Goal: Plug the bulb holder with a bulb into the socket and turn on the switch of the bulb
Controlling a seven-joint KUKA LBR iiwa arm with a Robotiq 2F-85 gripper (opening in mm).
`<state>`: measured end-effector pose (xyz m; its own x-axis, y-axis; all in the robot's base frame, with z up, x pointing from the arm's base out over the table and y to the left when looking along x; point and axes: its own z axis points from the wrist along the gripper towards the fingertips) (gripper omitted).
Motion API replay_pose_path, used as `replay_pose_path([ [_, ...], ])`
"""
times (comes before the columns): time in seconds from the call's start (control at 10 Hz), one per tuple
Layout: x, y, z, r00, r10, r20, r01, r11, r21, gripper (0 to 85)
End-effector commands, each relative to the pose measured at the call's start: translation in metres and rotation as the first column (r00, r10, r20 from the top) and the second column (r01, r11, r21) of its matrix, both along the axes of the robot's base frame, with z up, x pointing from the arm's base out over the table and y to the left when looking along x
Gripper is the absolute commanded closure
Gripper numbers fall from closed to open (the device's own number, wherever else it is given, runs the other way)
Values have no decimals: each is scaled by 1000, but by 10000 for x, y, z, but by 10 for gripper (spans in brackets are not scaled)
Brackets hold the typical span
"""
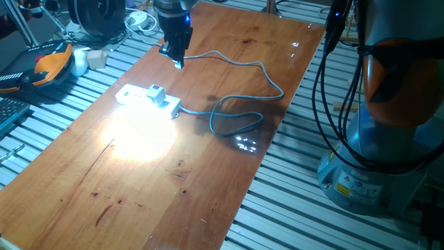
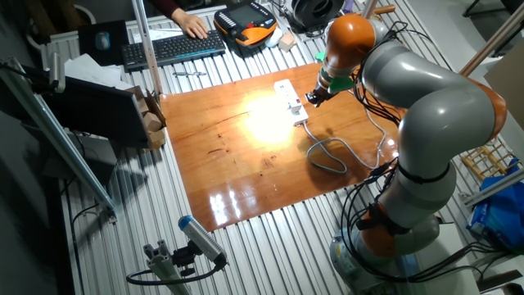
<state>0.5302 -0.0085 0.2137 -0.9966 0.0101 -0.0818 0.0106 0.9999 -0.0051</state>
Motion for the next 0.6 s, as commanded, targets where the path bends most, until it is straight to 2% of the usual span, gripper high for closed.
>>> replay_pose_path([
  [0.0,1,-7,3,1000,0,0,0,1000,0,850],
  [0.2,-4,-10,13,1000,-1,-14,1,1000,6,850],
  [0.5,7,-45,25,1000,2,-19,-2,1000,1,850],
])
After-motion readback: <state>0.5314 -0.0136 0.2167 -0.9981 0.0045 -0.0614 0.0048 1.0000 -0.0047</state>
